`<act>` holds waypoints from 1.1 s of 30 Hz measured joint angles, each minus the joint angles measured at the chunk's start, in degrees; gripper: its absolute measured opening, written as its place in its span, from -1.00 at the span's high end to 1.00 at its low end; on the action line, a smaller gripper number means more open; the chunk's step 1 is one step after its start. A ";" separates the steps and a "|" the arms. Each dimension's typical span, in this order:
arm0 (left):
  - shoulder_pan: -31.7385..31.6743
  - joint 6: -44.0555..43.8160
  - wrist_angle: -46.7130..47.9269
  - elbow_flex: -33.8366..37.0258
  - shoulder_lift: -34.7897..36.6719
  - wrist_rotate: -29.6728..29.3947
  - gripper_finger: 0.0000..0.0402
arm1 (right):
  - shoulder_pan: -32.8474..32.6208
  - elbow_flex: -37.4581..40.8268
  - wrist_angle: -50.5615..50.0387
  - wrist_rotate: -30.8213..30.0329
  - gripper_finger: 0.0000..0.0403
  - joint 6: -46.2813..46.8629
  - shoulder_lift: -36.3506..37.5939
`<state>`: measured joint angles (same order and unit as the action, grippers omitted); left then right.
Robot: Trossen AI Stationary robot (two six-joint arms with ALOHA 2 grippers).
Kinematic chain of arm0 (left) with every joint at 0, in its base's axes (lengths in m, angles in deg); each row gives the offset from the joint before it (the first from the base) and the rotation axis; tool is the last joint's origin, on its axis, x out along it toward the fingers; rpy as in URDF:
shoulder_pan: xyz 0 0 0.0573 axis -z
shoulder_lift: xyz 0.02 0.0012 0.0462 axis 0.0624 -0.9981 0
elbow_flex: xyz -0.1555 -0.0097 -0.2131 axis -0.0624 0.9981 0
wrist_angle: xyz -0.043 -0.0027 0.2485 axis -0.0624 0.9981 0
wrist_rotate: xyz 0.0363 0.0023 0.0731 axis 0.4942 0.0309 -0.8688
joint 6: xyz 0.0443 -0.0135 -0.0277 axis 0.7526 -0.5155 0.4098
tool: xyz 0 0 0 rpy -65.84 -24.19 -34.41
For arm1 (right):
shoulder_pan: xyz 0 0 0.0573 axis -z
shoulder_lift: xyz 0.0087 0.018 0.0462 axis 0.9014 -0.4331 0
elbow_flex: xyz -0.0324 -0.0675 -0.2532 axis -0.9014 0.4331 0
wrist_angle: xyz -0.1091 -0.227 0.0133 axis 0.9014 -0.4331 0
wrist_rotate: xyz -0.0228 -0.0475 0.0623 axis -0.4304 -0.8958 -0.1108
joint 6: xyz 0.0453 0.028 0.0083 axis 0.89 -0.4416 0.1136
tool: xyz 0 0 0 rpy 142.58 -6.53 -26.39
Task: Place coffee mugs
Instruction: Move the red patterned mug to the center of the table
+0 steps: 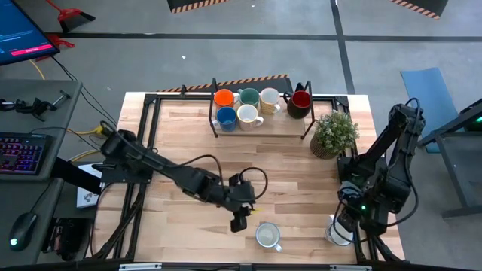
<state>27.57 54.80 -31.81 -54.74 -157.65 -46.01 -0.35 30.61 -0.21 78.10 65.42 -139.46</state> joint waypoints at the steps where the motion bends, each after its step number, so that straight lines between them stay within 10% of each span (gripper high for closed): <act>1: -0.26 -1.03 -0.95 0.00 -0.50 0.50 0.35 | 0.00 0.00 -0.03 -0.41 0.37 -0.64 0.00; 11: -0.18 -3.84 -5.52 -5.62 -5.98 1.30 0.35 | 0.02 0.00 -6.70 -0.90 0.37 -6.42 -0.02; 23: -0.80 1.79 27.86 -46.79 -27.48 2.56 0.35 | 0.00 -0.02 -7.12 -0.69 0.37 -14.38 -0.02; 33: -0.37 -5.24 29.49 -44.94 -30.16 5.46 0.35 | 0.00 -0.04 -7.50 -4.78 0.37 -20.67 -0.02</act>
<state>27.20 49.56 -2.32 -99.68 -187.81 -40.55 -0.35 30.57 -7.71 73.33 44.75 -139.48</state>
